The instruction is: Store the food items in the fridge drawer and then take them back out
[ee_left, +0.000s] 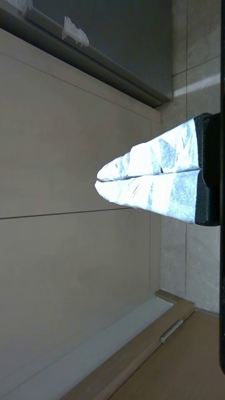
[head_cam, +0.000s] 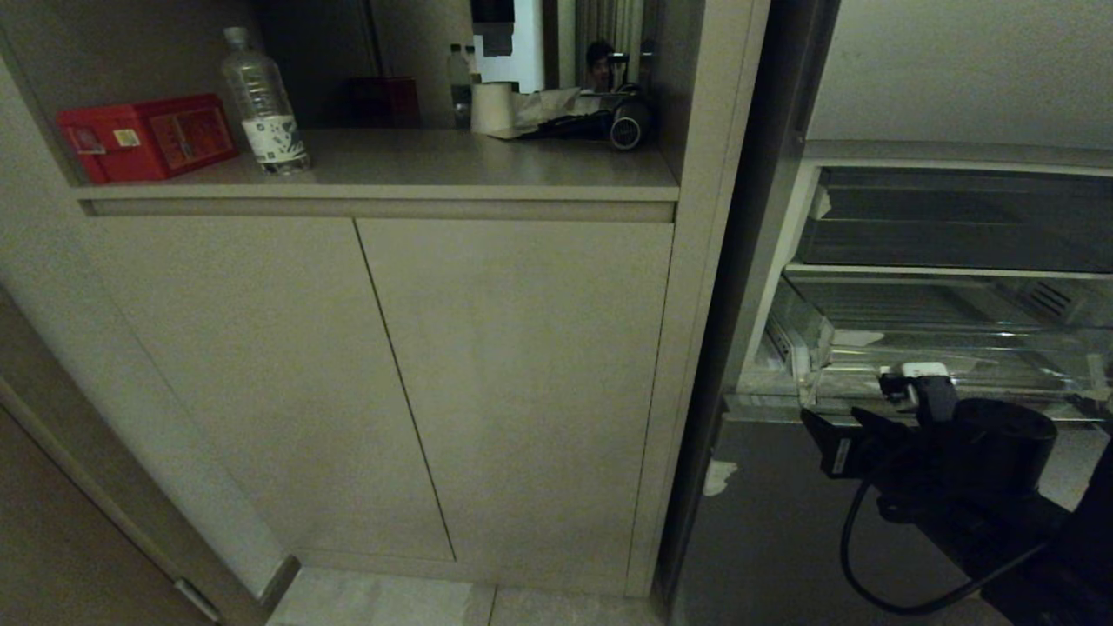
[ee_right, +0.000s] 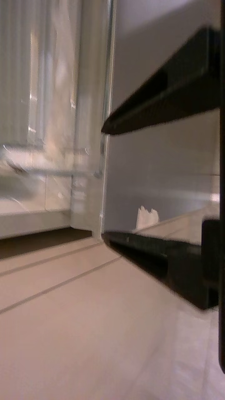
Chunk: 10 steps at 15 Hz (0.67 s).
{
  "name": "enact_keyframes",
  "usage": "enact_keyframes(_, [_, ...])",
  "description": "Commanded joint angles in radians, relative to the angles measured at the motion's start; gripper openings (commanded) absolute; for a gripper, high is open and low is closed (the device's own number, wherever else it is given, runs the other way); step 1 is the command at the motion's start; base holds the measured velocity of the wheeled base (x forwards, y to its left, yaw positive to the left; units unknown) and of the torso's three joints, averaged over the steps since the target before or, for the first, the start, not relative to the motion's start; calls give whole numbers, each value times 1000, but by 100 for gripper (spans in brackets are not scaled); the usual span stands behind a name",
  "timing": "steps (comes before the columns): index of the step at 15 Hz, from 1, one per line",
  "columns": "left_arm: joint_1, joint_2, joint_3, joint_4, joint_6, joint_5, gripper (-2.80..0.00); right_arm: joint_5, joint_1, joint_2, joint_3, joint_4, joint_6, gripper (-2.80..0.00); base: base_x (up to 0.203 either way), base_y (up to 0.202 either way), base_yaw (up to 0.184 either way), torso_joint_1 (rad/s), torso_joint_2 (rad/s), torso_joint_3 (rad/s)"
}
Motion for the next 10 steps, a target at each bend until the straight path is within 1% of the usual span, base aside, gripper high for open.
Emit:
enact_keyframes(1, [0, 2, 0, 0, 0, 1, -280, -16, -3, -103, 15, -10, -3, 0, 0, 0, 0, 0, 0, 0])
enact_keyframes(3, [0, 2, 0, 0, -1, 1, -280, -24, -46, -187, -48, 16, -10, 0, 0, 0, 0, 0, 0, 0])
enact_keyframes(4, [0, 2, 0, 0, 0, 1, -280, -23, -70, -229, -94, 90, -10, 0, 0, 0, 0, 0, 0, 0])
enact_keyframes(7, [0, 2, 0, 0, 0, 1, -280, -1, -149, -374, -349, 537, -6, 0, 0, 0, 0, 0, 0, 0])
enact_keyframes(8, [2, 2, 0, 0, 0, 2, -280, 11, -180, -404, -425, 661, -4, 0, 0, 0, 0, 0, 0, 0])
enact_keyframes(9, [1, 2, 0, 0, 0, 1, -280, 19, -208, -424, -477, 759, -3, 0, 0, 0, 0, 0, 0, 0])
enact_keyframes(10, [0, 2, 0, 0, 0, 1, -280, 24, -223, -433, -507, 827, -3, 0, 0, 0, 0, 0, 0, 0])
